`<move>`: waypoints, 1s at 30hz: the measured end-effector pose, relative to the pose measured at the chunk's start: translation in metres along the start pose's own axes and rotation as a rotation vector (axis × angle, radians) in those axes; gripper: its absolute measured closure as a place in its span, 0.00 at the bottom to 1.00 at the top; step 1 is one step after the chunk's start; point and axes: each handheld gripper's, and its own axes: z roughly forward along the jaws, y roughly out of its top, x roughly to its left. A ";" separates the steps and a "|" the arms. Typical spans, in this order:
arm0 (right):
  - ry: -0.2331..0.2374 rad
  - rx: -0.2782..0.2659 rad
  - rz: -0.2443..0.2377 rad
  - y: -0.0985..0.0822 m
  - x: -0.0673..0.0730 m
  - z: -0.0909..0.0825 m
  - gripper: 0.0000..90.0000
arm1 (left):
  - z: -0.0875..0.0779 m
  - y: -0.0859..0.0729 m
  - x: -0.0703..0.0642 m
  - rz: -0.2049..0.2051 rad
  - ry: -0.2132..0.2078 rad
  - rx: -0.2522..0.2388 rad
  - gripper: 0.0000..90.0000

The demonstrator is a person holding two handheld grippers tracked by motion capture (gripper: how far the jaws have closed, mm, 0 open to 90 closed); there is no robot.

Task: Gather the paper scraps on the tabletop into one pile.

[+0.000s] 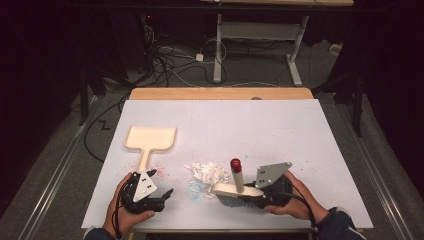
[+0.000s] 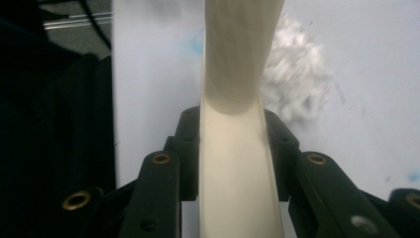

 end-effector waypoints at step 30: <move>0.058 -0.119 -0.002 0.050 -0.011 0.068 0.75 | -0.019 -0.009 0.017 -0.089 0.085 -0.049 0.20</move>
